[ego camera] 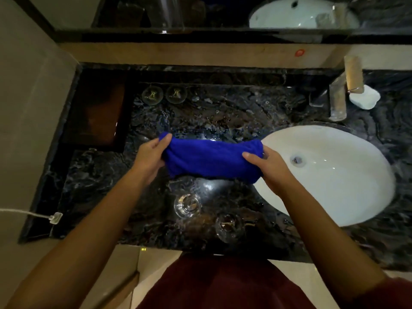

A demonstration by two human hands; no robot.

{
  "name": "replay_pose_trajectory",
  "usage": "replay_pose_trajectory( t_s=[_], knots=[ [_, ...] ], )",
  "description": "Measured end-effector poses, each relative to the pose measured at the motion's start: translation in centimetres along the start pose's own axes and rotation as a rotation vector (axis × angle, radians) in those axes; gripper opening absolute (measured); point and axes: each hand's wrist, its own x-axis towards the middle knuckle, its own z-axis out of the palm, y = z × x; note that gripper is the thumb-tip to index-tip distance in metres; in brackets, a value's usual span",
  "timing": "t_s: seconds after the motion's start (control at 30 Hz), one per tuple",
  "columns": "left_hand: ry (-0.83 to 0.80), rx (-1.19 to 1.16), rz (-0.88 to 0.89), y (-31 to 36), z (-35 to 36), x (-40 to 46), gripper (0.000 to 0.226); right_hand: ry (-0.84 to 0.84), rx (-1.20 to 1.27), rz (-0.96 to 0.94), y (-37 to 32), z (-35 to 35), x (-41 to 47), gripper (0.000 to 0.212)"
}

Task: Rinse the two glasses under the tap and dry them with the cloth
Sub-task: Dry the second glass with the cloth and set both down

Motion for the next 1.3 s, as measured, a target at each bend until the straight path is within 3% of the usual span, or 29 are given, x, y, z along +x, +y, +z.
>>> replay_pose_trajectory(
  t_s=[0.17,0.33,0.4,0.47,0.57,0.67,0.77,0.83,1.07,1.2,1.3],
  knots=[
    [-0.171,0.057,-0.171,-3.9,-5.3,2.6,0.022,0.113,-0.079,0.15,4.4,1.1,-0.2,0.032],
    [-0.08,0.27,-0.157,-7.2,-6.7,4.9,0.015,0.2,-0.248,0.136,7.6,2.7,-0.4,0.021],
    [-0.025,0.331,-0.122,-7.7,-6.3,5.6,0.013,0.264,-0.458,0.075,8.0,3.1,-0.1,0.02],
    [0.054,0.575,0.017,-7.9,-5.9,5.7,0.02,0.36,-0.704,0.002,8.1,3.6,0.0,0.03],
    [0.151,1.044,0.441,-7.8,-5.7,4.7,0.052,0.421,-0.902,-0.148,7.7,4.1,-0.3,0.06],
    [-0.076,1.339,0.739,-7.8,-6.0,3.7,0.064,0.292,-1.174,-0.404,7.5,3.5,-0.7,0.068],
    [-0.266,1.535,0.757,-8.5,-7.2,3.5,0.066,0.086,-1.334,-0.524,8.1,2.8,-0.6,0.055],
    [-0.313,1.616,0.726,-9.0,-8.2,3.5,0.071,-0.024,-1.442,-0.448,8.9,2.2,-0.8,0.058],
    [-0.309,1.646,0.639,-7.9,-7.9,2.1,0.07,-0.073,-1.506,-0.326,7.7,1.8,-1.6,0.07],
    [-0.177,1.273,0.685,-7.3,-6.7,-1.7,0.053,0.004,-1.165,-0.365,5.8,1.7,-4.8,0.061],
    [-0.158,1.176,0.831,-8.0,-6.2,-5.1,0.068,-0.068,-1.016,-0.42,6.1,1.5,-8.6,0.067]
  ],
)
